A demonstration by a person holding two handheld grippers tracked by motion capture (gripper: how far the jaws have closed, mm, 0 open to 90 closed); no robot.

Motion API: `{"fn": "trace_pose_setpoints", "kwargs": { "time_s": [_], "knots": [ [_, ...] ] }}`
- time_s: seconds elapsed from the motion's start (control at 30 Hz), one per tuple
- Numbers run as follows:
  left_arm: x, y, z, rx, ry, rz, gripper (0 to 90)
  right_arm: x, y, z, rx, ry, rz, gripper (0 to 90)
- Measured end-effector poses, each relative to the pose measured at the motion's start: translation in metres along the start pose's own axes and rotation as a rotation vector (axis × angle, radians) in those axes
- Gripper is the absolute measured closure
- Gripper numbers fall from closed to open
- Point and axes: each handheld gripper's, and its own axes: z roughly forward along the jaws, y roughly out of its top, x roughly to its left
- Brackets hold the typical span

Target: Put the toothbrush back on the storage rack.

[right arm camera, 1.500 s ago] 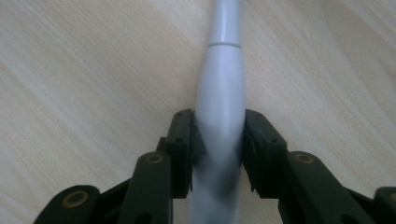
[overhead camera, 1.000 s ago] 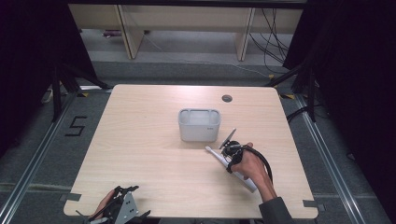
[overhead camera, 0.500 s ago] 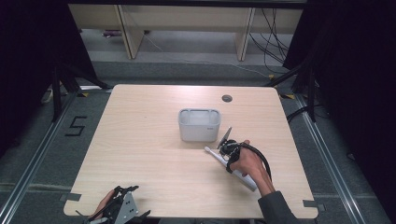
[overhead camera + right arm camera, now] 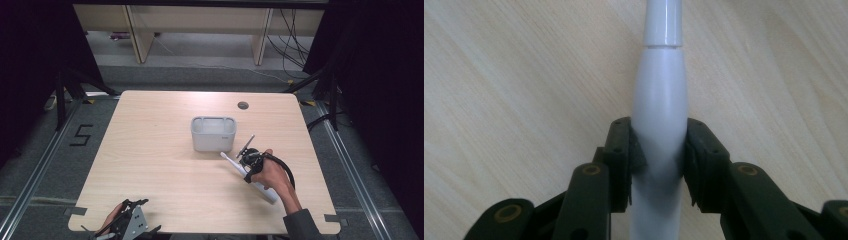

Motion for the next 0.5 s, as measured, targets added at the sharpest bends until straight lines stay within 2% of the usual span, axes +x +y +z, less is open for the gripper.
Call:
{"fn": "trace_pose_setpoints", "kwargs": {
  "time_s": [0.13, 0.17, 0.23, 0.27, 0.33, 0.37, 0.4, 0.47, 0.5],
  "knots": [
    [0.0, 0.0, 0.0, 0.002, 0.002, -0.001, 15.0, -0.001, -0.006, -0.006, -0.042, 0.003, 0.013, 67.2],
    [0.0, 0.0, 0.0, 0.001, 0.001, -0.002, 15.0, -0.003, -0.01, -0.012, -0.082, -0.003, 0.013, 67.2],
    [0.0, 0.0, 0.0, 0.0, 0.002, -0.003, 15.0, -0.002, -0.012, -0.015, -0.099, -0.002, 0.023, 67.2],
    [0.0, 0.0, 0.0, 0.001, 0.002, -0.003, 15.0, -0.003, -0.016, -0.023, -0.144, -0.007, 0.031, 67.2],
    [0.0, 0.0, 0.0, 0.002, 0.003, -0.001, 15.1, -0.003, -0.018, -0.026, -0.157, -0.008, 0.045, 67.2],
    [0.0, 0.0, 0.0, 0.004, 0.0, 0.001, 15.0, -0.004, -0.022, -0.032, -0.205, -0.01, 0.066, 67.2],
    [0.0, 0.0, 0.0, 0.004, 0.0, 0.001, 15.1, -0.006, -0.024, -0.036, -0.243, -0.02, 0.055, 67.2],
    [0.0, 0.0, 0.0, 0.0, 0.004, -0.001, 15.0, -0.007, -0.026, -0.042, -0.294, -0.029, 0.066, 67.2],
    [0.0, 0.0, 0.0, 0.0, 0.004, -0.001, 15.0, -0.007, -0.027, -0.044, -0.318, -0.018, 0.091, 67.1]
  ]
}}
